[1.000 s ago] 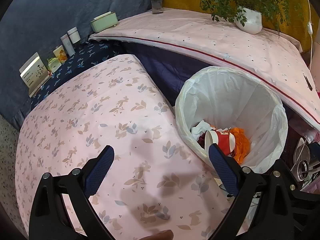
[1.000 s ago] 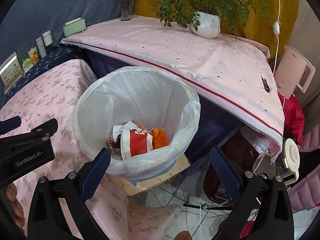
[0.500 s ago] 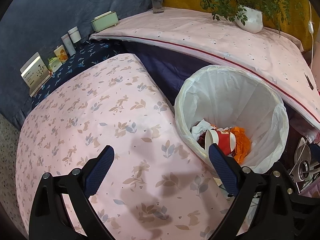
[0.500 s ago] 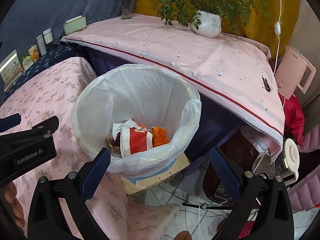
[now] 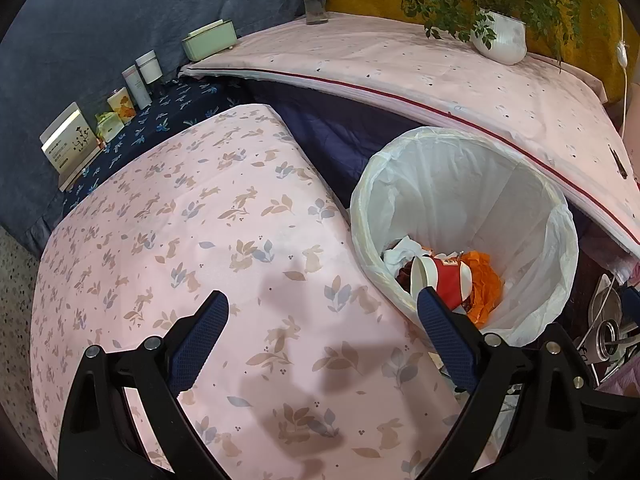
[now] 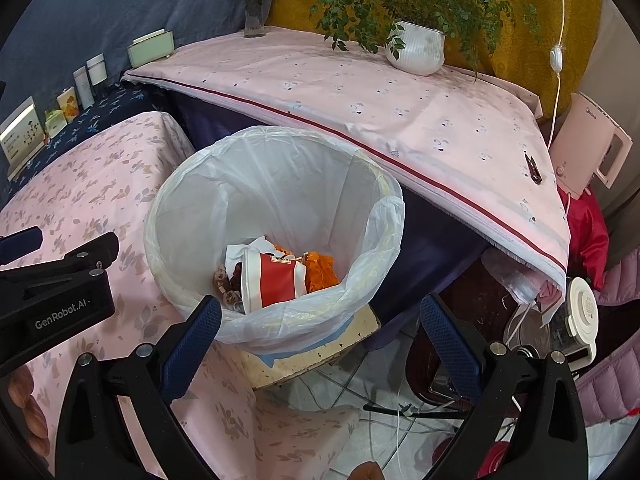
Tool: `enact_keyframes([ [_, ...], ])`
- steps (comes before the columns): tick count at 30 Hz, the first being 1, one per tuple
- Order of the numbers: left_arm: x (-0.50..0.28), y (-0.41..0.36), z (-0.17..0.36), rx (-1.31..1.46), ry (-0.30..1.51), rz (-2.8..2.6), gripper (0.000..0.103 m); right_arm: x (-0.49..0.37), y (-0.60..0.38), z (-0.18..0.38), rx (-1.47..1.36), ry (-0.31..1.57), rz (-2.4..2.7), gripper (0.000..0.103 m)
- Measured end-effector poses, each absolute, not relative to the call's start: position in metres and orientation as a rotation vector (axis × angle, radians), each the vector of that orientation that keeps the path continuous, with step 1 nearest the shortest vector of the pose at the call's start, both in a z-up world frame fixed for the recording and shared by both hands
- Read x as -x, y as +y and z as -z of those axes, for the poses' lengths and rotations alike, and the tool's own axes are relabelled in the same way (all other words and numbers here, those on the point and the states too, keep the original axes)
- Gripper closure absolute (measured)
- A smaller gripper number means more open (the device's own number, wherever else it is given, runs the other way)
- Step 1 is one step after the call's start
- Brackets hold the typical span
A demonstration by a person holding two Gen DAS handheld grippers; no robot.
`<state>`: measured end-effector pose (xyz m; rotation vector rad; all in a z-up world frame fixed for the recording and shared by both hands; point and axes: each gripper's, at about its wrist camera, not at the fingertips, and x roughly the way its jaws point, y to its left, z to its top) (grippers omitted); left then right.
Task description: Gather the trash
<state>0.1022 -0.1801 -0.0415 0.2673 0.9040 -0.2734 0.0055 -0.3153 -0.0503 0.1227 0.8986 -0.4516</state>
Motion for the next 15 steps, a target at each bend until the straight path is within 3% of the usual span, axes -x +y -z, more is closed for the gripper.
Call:
enact_keyframes([
  [15,-0.1013,-0.1807,0.0411,-0.267,0.904,0.275,0.012,-0.0050,-0.3136,0.0520,-0.120,0.901,0.452,0.007],
])
